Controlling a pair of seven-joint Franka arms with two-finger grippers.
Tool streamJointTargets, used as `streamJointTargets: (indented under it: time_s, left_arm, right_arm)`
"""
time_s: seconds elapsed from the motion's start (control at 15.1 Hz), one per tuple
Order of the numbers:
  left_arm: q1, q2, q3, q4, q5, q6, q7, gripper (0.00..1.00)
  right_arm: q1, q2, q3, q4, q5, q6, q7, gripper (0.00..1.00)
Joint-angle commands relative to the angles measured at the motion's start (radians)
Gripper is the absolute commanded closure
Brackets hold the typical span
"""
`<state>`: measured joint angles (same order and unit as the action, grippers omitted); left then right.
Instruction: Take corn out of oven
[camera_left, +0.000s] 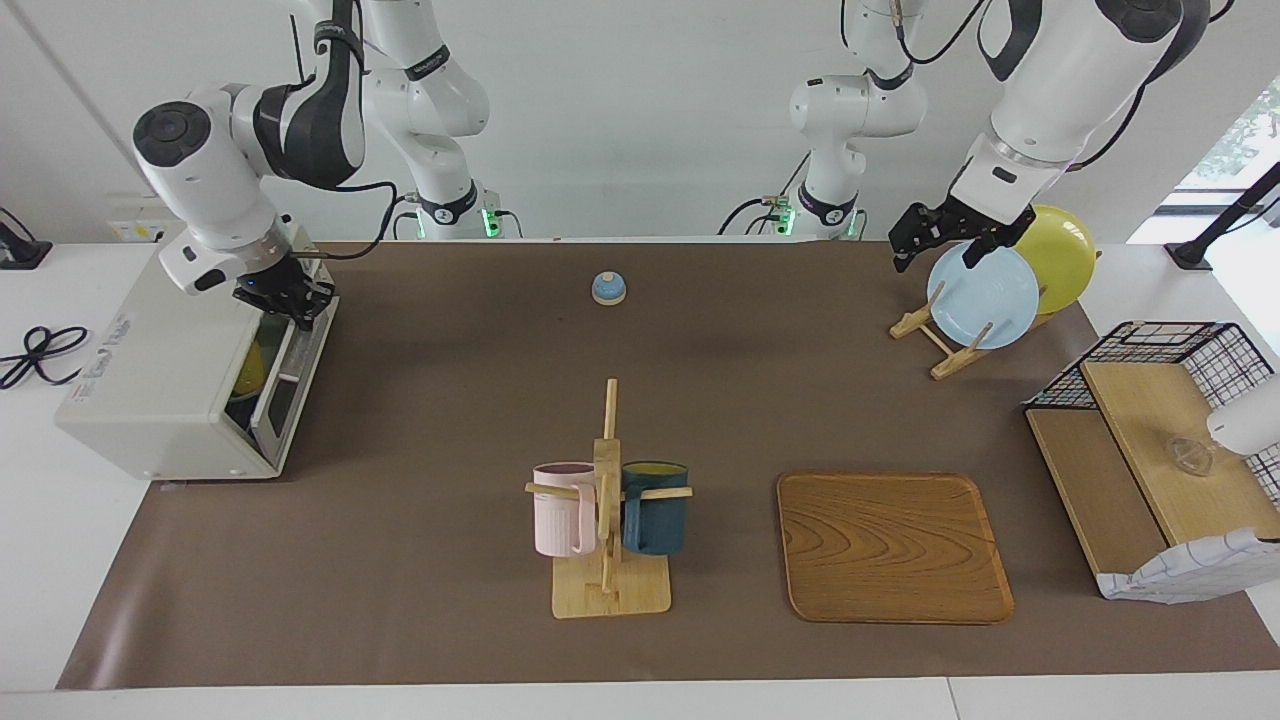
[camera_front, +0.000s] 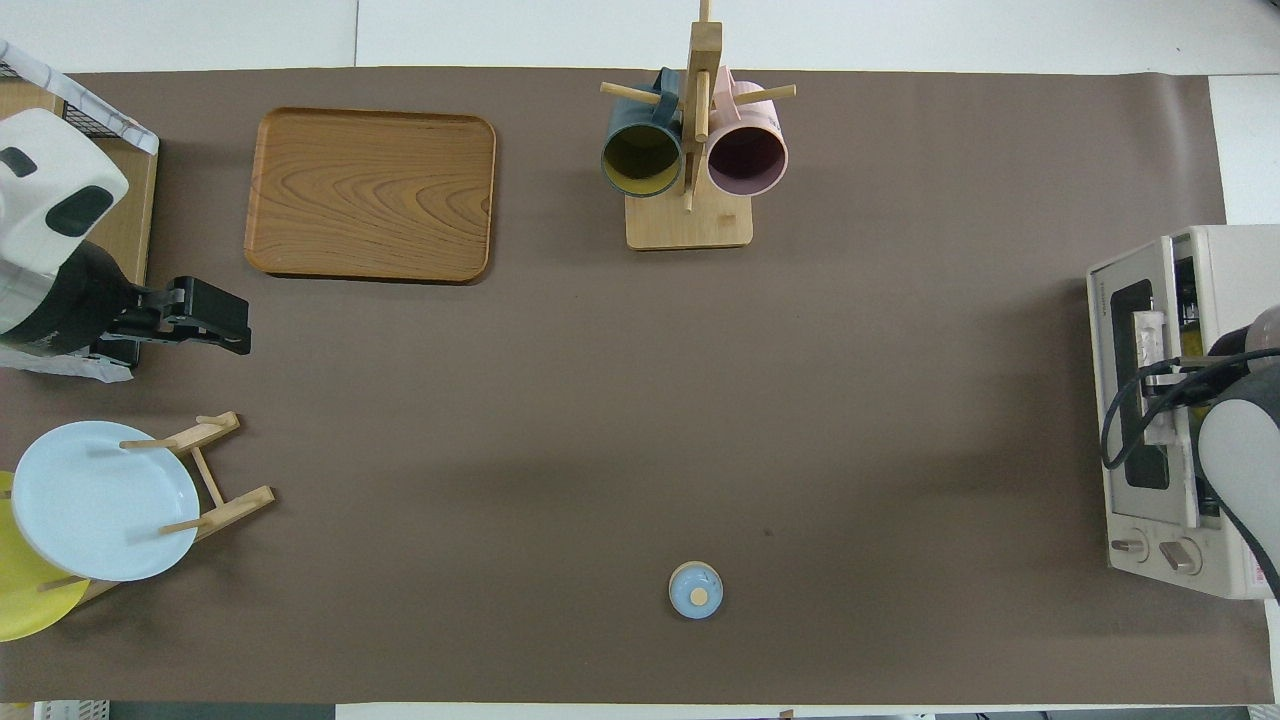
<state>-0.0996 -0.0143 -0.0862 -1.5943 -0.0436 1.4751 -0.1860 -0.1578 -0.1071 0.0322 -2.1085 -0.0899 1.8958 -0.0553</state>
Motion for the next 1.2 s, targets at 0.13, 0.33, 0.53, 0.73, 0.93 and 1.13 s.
streamJointTargets:
  time_s: [0.13, 0.33, 0.53, 0.73, 0.93, 1.13]
  left_arm:
    - [0.009, -0.001, -0.007, 0.01, 0.016, -0.019, 0.002, 0.0]
    - [0.009, -0.001, -0.007, 0.01, 0.016, -0.021, 0.002, 0.0]
    - [0.009, -0.001, -0.007, 0.01, 0.016, -0.021, 0.0, 0.0]
    - [0.011, -0.001, -0.007, 0.01, 0.016, -0.019, 0.002, 0.0]
    - [0.011, -0.001, -0.007, 0.01, 0.016, -0.019, 0.002, 0.0]
    - [0.008, -0.001, -0.007, 0.01, 0.016, -0.018, 0.0, 0.0]
  right_arm:
    - [0.029, 0.139, -0.002, -0.067, -0.004, 0.248, -0.017, 1.0]
    - [0.067, 0.158, -0.002, -0.12, -0.004, 0.357, -0.011, 1.0]
    - [0.083, 0.204, 0.0, -0.174, -0.004, 0.479, 0.035, 1.0]
    - [0.116, 0.211, 0.0, -0.171, -0.004, 0.48, 0.086, 1.0]
    - [0.136, 0.211, 0.002, -0.171, -0.002, 0.479, 0.098, 1.0]
    - [0.213, 0.213, 0.002, -0.157, 0.132, 0.473, 0.121, 1.0]
